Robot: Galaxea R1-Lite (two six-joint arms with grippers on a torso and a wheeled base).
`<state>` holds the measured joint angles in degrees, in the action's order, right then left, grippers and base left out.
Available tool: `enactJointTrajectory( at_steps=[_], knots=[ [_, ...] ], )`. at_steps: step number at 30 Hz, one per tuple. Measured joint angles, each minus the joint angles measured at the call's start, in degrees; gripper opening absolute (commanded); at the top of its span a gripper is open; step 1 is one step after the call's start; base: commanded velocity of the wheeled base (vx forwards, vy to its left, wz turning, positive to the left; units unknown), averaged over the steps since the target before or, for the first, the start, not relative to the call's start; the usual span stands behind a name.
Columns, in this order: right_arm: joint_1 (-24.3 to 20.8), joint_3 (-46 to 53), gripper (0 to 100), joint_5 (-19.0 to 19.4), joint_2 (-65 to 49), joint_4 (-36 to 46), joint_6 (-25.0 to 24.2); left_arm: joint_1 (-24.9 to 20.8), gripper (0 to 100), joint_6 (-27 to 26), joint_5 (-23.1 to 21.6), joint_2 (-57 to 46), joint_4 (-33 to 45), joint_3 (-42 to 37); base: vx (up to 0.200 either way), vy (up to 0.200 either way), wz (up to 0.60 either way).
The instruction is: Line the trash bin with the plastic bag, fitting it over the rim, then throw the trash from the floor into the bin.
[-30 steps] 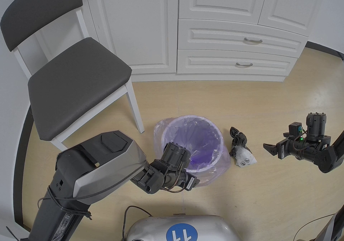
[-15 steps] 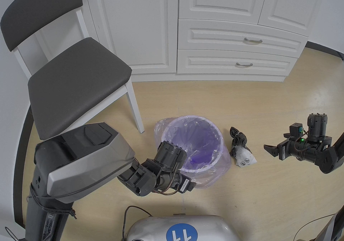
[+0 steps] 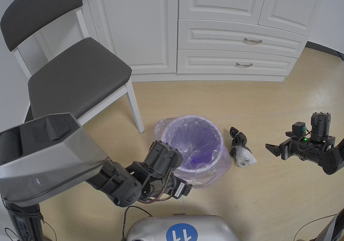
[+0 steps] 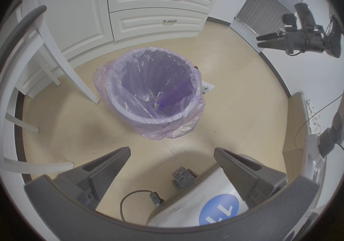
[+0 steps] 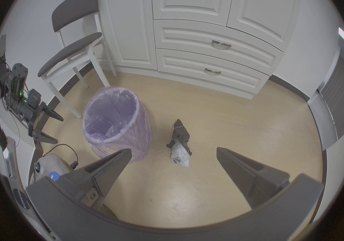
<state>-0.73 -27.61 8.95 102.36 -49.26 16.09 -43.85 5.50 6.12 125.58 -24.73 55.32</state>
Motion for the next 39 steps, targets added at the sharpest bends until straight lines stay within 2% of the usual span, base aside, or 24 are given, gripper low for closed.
enactJointTrajectory(
  at_steps=[7,15,20,26,29,35,39],
  knots=[
    [0.29,0.74,100,1.15,-1.73,-0.11,0.16,-0.41,100,0.33,-0.49,-7.46,-3.60,-7.06,0.000,0.000,0.00],
    [0.63,1.40,100,2.46,-4.27,1.74,-0.26,-0.30,100,0.68,-1.77,-15.46,-12.68,-16.35,0.000,0.000,0.00],
    [0.71,0.96,100,2.38,-7.35,8.05,-2.55,0.00,100,4.33,-2.71,-20.33,-20.09,-21.00,0.000,0.000,0.00],
    [0.44,1.07,100,2.08,-13.39,14.23,-5.32,1.85,100,6.13,-2.86,-27.51,-22.66,-26.08,0.000,0.000,0.00],
    [0.13,1.24,100,0.77,-16.68,18.14,-5.83,3.47,100,6.38,-3.00,-31.83,-22.66,-28.61,0.000,0.000,0.00],
    [-2.54,1.44,100,-5.56,-22.52,23.81,-6.35,6.86,100,7.25,-3.12,-39.91,-22.09,-33.55,0.000,0.000,0.00],
    [-4.50,1.43,100,-6.88,-24.50,24.31,-7.17,7.96,100,7.98,-2.97,-43.06,-17.34,-33.83,0.000,0.000,0.00]
  ],
)
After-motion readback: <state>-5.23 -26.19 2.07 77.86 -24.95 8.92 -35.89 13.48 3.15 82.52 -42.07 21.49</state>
